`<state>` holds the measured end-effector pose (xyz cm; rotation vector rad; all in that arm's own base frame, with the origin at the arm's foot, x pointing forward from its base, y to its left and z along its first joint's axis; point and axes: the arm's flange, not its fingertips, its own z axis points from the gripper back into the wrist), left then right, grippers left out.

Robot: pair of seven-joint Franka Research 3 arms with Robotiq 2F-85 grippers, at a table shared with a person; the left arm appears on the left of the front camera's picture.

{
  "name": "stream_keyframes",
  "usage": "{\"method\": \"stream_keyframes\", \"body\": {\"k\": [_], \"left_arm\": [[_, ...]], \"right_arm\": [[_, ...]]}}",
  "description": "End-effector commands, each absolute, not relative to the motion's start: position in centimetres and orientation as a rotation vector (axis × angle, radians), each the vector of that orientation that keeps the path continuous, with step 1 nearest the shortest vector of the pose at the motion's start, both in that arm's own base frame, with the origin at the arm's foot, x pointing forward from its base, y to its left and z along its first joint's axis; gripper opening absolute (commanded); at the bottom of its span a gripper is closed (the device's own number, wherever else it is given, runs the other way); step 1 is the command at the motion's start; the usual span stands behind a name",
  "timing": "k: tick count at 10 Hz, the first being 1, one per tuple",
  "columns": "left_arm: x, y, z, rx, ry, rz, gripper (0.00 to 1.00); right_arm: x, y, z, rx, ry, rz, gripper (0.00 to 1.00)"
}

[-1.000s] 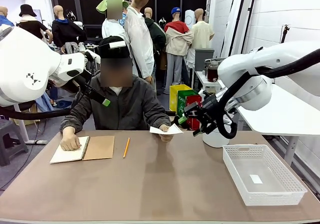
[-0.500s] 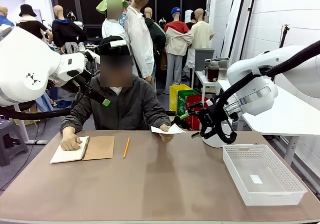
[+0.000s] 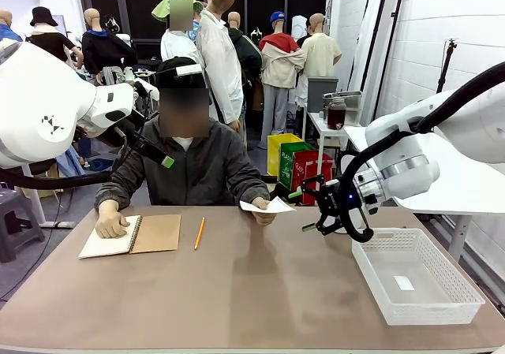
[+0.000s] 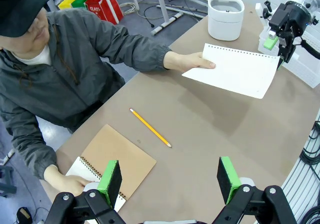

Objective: Sort the paper based on its condition.
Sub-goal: If a person hands you a paper, place it in the Organizing basket , and if it's crumpled, put it in the Trash can.

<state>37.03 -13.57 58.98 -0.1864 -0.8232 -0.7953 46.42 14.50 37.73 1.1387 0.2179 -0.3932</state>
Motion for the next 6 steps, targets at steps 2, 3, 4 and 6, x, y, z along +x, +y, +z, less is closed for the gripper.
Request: {"method": "stream_keyframes", "body": {"k": [2, 3, 4, 6], "left_arm": [[37.0, -13.5, 59.0, -0.188, -0.821, -0.780, 1.00], [37.0, -13.5, 59.0, -0.188, -0.821, -0.780, 1.00], [37.0, -13.5, 59.0, -0.188, -0.821, -0.780, 1.00], [37.0, -13.5, 59.0, -0.188, -0.821, -0.780, 1.00]], "right_arm": [[47.7, 14.6, 35.5, 1.290, 0.307, -0.423, 1.00], [47.7, 14.5, 34.9, 1.314, 0.328, -0.435, 1.00], [47.9, 14.3, 34.2, 1.345, 0.350, -0.445, 1.00], [48.3, 13.9, 33.1, 1.384, 0.373, -0.440, 1.00]]}}
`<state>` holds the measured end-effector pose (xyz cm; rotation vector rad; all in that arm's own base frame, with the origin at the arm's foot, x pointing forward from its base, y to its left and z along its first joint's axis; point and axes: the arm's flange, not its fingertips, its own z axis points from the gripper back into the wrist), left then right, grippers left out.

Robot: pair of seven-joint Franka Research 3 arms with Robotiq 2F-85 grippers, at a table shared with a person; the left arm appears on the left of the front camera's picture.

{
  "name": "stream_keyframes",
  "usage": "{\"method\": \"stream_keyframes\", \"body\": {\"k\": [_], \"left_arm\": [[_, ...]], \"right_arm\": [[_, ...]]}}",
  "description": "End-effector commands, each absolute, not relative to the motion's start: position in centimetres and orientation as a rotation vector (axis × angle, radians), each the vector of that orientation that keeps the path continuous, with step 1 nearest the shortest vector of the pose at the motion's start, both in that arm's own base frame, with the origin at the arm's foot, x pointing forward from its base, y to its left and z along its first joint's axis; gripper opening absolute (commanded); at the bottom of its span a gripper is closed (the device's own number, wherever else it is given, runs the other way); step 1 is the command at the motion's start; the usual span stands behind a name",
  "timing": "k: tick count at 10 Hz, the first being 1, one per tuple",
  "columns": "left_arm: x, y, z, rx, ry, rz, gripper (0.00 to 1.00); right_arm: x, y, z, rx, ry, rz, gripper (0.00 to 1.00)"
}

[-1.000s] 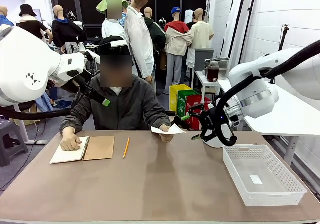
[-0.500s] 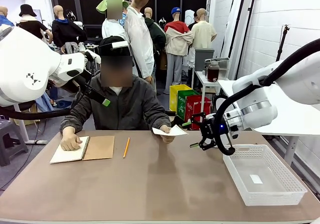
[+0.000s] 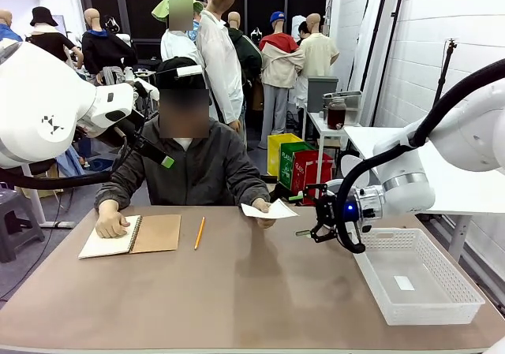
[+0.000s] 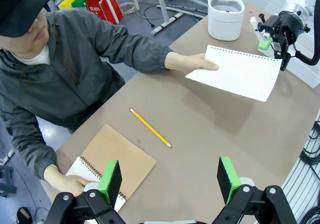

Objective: Sort the paper based on its condition.
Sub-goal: If a person hands you a paper, place it in the Organizing basket , and if it's crumpled, put it in the Trash can.

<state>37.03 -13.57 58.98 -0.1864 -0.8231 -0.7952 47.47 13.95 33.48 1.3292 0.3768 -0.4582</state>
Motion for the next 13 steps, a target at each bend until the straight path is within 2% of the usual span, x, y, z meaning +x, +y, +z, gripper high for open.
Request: {"method": "stream_keyframes", "body": {"k": [1, 2, 4, 7, 8, 12, 13], "left_arm": [[37.0, -13.5, 59.0, -0.188, -0.821, -0.780, 1.00], [37.0, -13.5, 59.0, -0.188, -0.821, -0.780, 1.00], [37.0, -13.5, 59.0, -0.188, -0.821, -0.780, 1.00], [37.0, -13.5, 59.0, -0.188, -0.821, -0.780, 1.00], [37.0, -13.5, 59.0, -0.188, -0.821, -0.780, 1.00], [37.0, -13.5, 59.0, -0.188, -0.821, -0.780, 1.00], [37.0, -13.5, 59.0, -0.188, -0.821, -0.780, 1.00]], "right_arm": [[48.4, 13.6, 32.8, 1.388, 0.373, -0.425, 1.00], [48.7, 13.5, 32.6, 1.399, 0.381, -0.418, 1.00], [48.9, 13.7, 32.7, 1.395, 0.364, -0.408, 0.61], [49.0, 13.9, 32.8, 1.398, 0.361, -0.392, 0.61], [49.0, 14.0, 32.8, 1.390, 0.357, -0.391, 0.41], [49.1, 14.5, 32.8, 1.379, 0.352, -0.378, 0.41], [49.3, 14.7, 32.8, 1.373, 0.352, -0.373, 0.22]]}}
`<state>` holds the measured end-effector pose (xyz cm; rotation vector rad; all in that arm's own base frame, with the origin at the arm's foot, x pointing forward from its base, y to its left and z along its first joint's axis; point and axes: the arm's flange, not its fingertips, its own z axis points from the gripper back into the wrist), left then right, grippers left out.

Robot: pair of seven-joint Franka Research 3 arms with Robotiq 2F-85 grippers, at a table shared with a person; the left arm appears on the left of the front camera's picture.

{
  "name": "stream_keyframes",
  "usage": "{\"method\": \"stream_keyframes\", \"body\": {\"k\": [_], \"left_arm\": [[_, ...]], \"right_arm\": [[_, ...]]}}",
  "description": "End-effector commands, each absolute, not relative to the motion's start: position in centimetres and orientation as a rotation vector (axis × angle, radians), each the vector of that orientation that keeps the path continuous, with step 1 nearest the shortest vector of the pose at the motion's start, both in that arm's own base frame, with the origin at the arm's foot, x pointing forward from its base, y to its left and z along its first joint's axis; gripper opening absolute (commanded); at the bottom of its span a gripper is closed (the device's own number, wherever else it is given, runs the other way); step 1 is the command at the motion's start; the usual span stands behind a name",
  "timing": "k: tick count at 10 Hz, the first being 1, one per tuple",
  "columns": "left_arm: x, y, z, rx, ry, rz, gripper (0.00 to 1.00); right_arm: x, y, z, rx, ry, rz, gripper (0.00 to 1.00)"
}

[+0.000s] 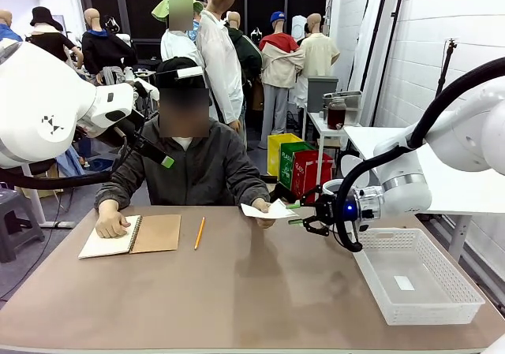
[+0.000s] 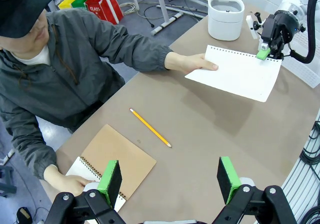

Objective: Sort the paper based on its condition.
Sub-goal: If a person hands you a paper, place it in the Organizing basket , and if it's crumpled, put it in the Trash can.

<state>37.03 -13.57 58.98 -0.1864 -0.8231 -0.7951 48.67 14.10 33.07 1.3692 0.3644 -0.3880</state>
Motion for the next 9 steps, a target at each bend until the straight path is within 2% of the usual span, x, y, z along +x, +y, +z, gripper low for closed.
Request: {"method": "stream_keyframes", "body": {"k": [1, 6, 9], "left_arm": [[37.0, -13.5, 59.0, -0.188, -0.821, -0.780, 1.00], [37.0, -13.5, 59.0, -0.188, -0.821, -0.780, 1.00], [37.0, -13.5, 59.0, -0.188, -0.821, -0.780, 1.00]], "right_arm": [[49.2, 14.7, 32.9, 1.354, 0.345, -0.372, 0.02], [49.4, 14.4, 34.0, 1.268, 0.284, -0.344, 0.00], [48.9, 12.4, 40.5, 1.128, 0.118, -0.160, 0.00]]}}
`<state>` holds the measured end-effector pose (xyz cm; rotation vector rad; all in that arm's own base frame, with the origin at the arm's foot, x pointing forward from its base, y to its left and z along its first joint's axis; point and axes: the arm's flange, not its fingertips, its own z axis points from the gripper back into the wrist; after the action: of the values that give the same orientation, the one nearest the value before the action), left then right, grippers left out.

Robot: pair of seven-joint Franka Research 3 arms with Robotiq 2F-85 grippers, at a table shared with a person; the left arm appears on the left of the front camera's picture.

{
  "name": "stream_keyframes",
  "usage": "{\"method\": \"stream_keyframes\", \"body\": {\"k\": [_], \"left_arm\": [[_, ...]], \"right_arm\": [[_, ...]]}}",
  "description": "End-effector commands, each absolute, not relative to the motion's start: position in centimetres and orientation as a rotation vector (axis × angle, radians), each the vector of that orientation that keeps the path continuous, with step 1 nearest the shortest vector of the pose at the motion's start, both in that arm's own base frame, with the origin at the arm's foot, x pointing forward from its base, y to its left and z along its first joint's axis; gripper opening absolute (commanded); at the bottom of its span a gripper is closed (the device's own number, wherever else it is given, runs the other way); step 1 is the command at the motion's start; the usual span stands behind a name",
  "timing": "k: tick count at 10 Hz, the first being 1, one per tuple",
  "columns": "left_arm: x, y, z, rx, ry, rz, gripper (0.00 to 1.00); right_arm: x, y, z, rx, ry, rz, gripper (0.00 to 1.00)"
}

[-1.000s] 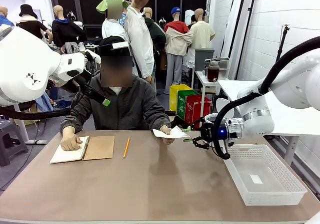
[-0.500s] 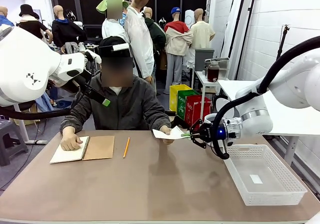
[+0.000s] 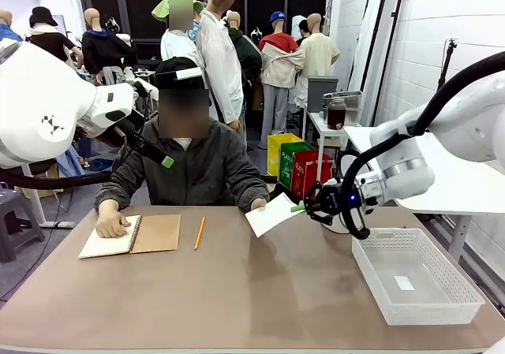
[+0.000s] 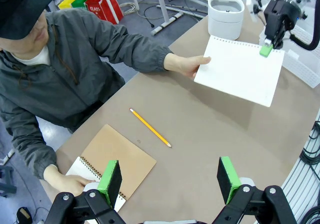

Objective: Sort the paper based on its condition.
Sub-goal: If a person hands you a paper, place it in the Organizing basket , and if it's crumpled, put it in the Trash can.

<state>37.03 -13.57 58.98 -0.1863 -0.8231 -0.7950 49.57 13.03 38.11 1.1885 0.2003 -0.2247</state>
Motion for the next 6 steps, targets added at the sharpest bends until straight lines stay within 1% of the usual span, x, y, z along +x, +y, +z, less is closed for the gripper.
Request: {"method": "stream_keyframes", "body": {"k": [1, 4, 6], "left_arm": [[37.0, -13.5, 59.0, -0.188, -0.821, -0.780, 1.00], [37.0, -13.5, 59.0, -0.188, -0.821, -0.780, 1.00], [37.0, -13.5, 59.0, -0.188, -0.821, -0.780, 1.00]], "right_arm": [[48.3, 11.2, 43.0, 1.057, 0.059, -0.103, 0.00], [45.3, 7.1, 48.4, 0.888, -0.055, 0.047, 0.00], [42.5, 4.1, 49.9, 0.805, -0.101, 0.102, 0.00]]}}
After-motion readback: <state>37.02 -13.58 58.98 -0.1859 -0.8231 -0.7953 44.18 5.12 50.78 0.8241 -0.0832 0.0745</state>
